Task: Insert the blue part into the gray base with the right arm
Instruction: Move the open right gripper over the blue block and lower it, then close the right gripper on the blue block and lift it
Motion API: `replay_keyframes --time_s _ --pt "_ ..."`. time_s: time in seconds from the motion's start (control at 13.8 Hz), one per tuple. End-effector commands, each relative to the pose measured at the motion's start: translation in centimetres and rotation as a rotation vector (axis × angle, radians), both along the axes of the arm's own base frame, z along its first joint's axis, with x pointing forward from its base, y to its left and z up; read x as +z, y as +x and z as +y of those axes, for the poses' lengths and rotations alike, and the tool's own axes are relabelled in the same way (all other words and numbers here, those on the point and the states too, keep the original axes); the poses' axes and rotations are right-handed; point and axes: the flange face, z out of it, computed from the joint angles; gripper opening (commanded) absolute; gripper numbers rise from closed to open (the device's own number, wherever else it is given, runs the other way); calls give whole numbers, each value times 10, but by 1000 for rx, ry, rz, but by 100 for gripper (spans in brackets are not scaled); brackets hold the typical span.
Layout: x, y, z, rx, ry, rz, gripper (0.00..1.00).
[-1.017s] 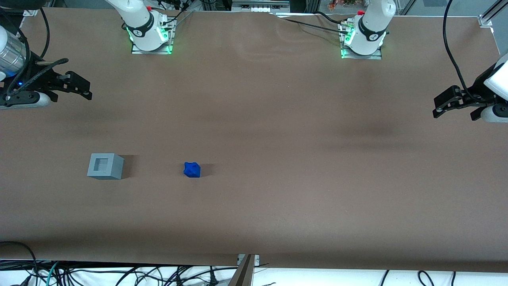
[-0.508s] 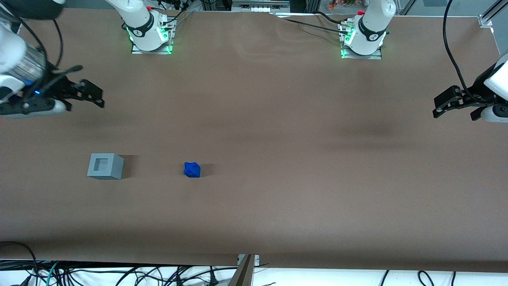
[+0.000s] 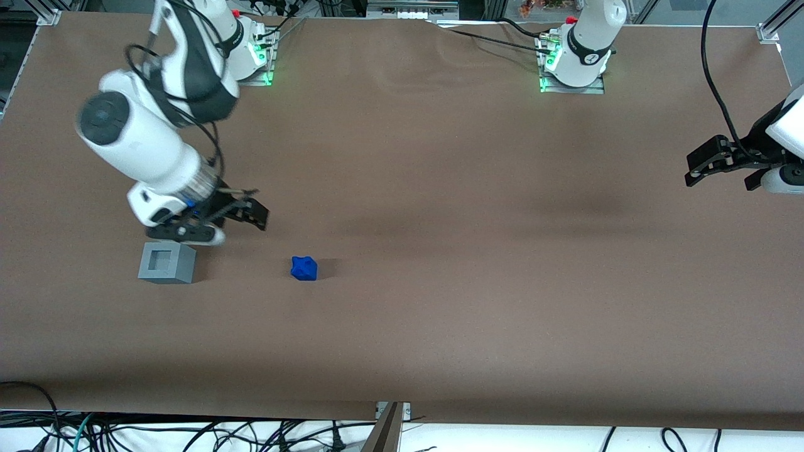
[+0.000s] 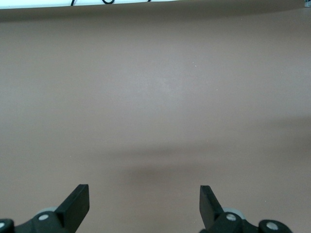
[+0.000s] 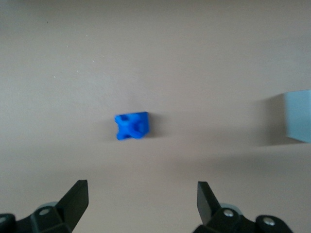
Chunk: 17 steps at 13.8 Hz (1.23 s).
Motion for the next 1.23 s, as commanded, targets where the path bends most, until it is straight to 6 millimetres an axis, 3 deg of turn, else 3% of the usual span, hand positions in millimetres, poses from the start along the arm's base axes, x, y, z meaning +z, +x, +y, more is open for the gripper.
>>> replay_keyframes --time_s 0.0,0.22,0.44,0.51,0.87,1.16 --pt "-35 41 36 -48 21 9 99" --pt "-79 64 59 -37 29 -9 99" --pt "-128 62 76 -17 23 -41 99" --pt "-137 62 73 -11 15 -41 99" --pt "-145 65 53 23 -37 -24 99" --pt "-163 52 58 23 -52 14 99"
